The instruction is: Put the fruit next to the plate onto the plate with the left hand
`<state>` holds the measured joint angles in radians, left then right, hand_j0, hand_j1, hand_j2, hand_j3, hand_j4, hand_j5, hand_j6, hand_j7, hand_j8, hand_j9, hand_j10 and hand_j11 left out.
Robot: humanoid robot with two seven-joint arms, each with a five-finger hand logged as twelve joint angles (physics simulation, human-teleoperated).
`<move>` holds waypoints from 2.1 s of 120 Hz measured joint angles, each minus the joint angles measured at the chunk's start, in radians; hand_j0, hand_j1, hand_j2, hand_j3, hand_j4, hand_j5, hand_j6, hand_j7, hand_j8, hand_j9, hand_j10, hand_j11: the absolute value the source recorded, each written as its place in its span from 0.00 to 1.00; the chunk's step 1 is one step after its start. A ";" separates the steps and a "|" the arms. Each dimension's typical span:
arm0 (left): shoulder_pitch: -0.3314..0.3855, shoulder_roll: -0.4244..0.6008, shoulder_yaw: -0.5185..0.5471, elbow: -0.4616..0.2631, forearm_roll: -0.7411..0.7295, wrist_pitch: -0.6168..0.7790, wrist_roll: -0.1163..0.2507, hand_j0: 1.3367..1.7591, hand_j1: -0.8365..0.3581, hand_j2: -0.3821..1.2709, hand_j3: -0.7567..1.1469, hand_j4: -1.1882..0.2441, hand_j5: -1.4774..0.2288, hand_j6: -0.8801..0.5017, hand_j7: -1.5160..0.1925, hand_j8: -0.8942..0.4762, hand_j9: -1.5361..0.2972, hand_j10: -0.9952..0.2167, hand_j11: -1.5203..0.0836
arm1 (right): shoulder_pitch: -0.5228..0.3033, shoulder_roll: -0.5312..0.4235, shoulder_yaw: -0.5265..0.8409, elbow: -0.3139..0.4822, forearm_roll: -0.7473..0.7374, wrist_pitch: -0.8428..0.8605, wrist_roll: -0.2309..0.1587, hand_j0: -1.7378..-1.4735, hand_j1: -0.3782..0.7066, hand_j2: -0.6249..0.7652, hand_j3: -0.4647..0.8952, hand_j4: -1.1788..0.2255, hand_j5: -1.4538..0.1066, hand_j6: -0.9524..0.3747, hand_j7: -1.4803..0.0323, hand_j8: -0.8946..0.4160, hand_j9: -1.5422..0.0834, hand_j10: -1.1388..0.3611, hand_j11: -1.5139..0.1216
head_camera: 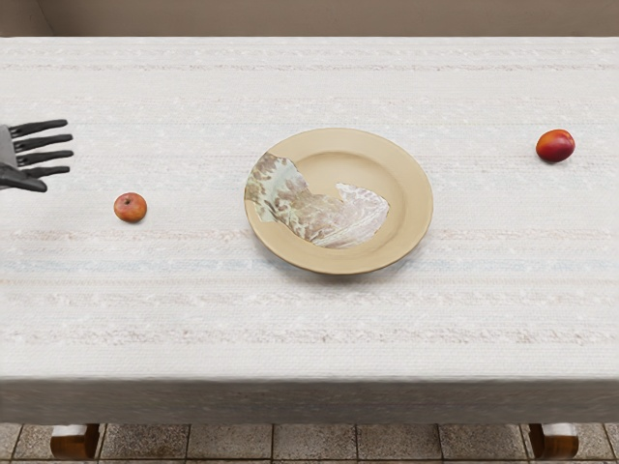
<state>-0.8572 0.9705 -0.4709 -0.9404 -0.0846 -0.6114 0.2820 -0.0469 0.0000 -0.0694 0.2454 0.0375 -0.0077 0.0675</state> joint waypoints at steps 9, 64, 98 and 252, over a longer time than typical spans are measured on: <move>-0.001 0.005 0.000 0.000 0.007 0.000 0.000 0.76 0.99 0.23 0.40 0.83 0.86 0.64 0.88 0.65 0.84 0.82 0.95 | 0.000 0.000 0.000 0.000 0.000 0.000 0.000 0.30 0.04 0.45 0.34 0.83 0.92 0.71 0.97 0.67 0.94 0.75 0.92; -0.327 -0.212 0.034 -0.003 0.409 0.000 0.318 0.76 0.99 0.23 0.40 0.83 0.86 0.63 0.88 0.65 0.83 0.82 0.94 | 0.005 0.000 0.000 0.000 -0.001 0.000 0.000 0.30 0.04 0.45 0.34 0.83 0.92 0.71 0.97 0.67 0.94 0.75 0.92; -0.316 -0.296 0.080 -0.187 0.792 0.095 0.328 0.76 0.98 0.23 0.40 0.82 0.86 0.63 0.88 0.64 0.83 0.81 0.94 | 0.005 0.000 0.000 0.000 -0.001 0.000 0.000 0.30 0.04 0.45 0.34 0.83 0.92 0.71 0.97 0.67 0.94 0.75 0.92; -0.240 -0.380 0.305 -0.229 1.087 0.558 0.329 0.76 0.54 0.29 0.40 0.50 0.52 0.30 0.54 0.33 0.51 0.44 0.58 | 0.005 0.000 0.001 0.000 -0.001 0.000 0.000 0.30 0.04 0.45 0.34 0.83 0.92 0.71 0.97 0.67 0.94 0.75 0.92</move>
<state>-1.0968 0.5901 -0.1656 -1.1695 1.0021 -0.0539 0.6108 -0.0414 0.0000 -0.0687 0.2454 0.0368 -0.0077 0.0675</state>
